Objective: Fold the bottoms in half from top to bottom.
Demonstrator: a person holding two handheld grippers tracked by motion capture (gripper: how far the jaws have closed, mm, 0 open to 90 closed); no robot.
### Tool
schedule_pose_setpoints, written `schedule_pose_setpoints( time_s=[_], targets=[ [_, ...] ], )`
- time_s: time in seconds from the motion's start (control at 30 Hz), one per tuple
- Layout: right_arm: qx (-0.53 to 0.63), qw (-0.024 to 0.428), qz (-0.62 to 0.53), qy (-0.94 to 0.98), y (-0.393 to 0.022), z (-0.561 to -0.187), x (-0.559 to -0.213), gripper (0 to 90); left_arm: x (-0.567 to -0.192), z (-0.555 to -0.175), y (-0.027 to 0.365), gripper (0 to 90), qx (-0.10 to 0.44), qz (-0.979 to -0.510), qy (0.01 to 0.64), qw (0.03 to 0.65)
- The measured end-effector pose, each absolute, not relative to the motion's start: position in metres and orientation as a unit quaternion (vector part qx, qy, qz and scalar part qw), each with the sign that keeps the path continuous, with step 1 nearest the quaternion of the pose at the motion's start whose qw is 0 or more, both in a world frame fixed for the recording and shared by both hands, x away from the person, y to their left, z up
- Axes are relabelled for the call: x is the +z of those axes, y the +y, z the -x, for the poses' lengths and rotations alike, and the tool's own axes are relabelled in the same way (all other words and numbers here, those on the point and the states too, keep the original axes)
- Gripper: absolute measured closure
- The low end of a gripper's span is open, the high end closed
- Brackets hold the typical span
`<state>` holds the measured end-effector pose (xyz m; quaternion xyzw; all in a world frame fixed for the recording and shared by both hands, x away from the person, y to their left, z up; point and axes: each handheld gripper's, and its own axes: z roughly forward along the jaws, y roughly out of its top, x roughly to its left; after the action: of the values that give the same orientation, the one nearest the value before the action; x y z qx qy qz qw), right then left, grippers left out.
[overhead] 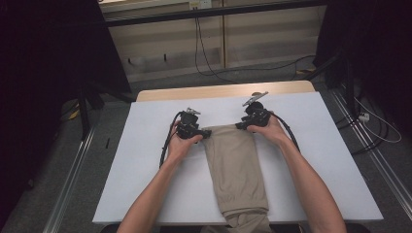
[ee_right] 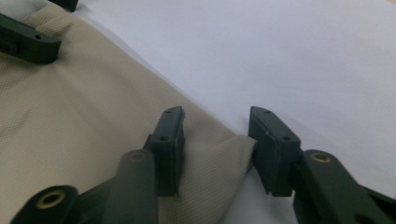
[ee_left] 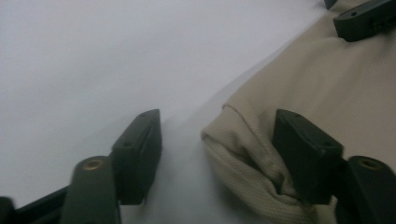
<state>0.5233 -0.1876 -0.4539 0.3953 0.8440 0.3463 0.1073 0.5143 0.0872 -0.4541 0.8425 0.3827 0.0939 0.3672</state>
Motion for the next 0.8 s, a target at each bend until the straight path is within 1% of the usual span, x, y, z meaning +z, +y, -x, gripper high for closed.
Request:
schedule_pose_setpoints(
  time_s=[0.07, 0.1, 0.13, 0.17, 0.2, 0.23, 0.3, 0.33, 0.37, 0.47, 0.6, 0.67, 0.8],
  targets=[
    [0.339, 0.102, -0.396, 0.847, -0.186, -0.523, -0.452, 63.6, -0.454, -0.512, 0.085, 45.6, 0.105, -0.849, 0.37, 0.362],
    [0.339, 0.097, -0.396, 0.848, -0.185, -0.523, -0.451, 67.8, -0.454, -0.51, 0.085, 50.4, 0.092, -0.848, 0.37, 0.368],
    [0.34, 0.09, -0.396, 0.848, -0.185, -0.522, -0.451, 73.0, -0.454, -0.509, 0.085, 60.7, 0.078, -0.849, 0.366, 0.373],
    [0.344, 0.076, -0.393, 0.85, -0.186, -0.522, -0.451, 81.0, -0.455, -0.507, 0.084, 69.3, 0.07, -0.847, 0.364, 0.382],
    [0.346, 0.064, -0.39, 0.851, -0.186, -0.52, -0.451, 82.5, -0.455, -0.505, 0.084, 76.5, 0.055, -0.845, 0.365, 0.386],
    [0.346, 0.064, -0.391, 0.851, -0.185, -0.519, -0.45, 83.2, -0.455, -0.504, 0.085, 79.0, 0.05, -0.846, 0.365, 0.385],
    [0.347, 0.062, -0.397, 0.847, -0.185, -0.517, -0.45, 83.8, -0.453, -0.501, 0.087, 81.6, 0.049, -0.842, 0.373, 0.387],
    [0.356, 0.051, -0.409, 0.839, -0.186, -0.516, -0.45, 84.0, -0.451, -0.499, 0.088, 82.4, 0.058, -0.842, 0.372, 0.386],
    [0.36, 0.049, -0.411, 0.836, -0.187, -0.514, -0.449, 84.1, -0.448, -0.497, 0.09, 82.9, 0.062, -0.839, 0.369, 0.395],
    [0.379, 0.06, -0.417, 0.824, -0.188, -0.511, -0.444, 84.6, -0.433, -0.496, 0.098, 83.8, 0.067, -0.814, 0.384, 0.431],
    [0.43, 0.082, -0.431, 0.789, -0.189, -0.512, -0.423, 84.9, -0.412, -0.502, 0.104, 84.2, 0.103, -0.801, 0.392, 0.441],
    [0.45, 0.086, -0.431, 0.777, -0.187, -0.513, -0.413, 84.9, -0.403, -0.508, 0.108, 84.2, 0.109, -0.787, 0.405, 0.452],
    [0.463, 0.104, -0.442, 0.761, -0.18, -0.518, -0.403, 85.0, -0.392, -0.517, 0.113, 84.3, 0.121, -0.775, 0.414, 0.462]
  ],
)
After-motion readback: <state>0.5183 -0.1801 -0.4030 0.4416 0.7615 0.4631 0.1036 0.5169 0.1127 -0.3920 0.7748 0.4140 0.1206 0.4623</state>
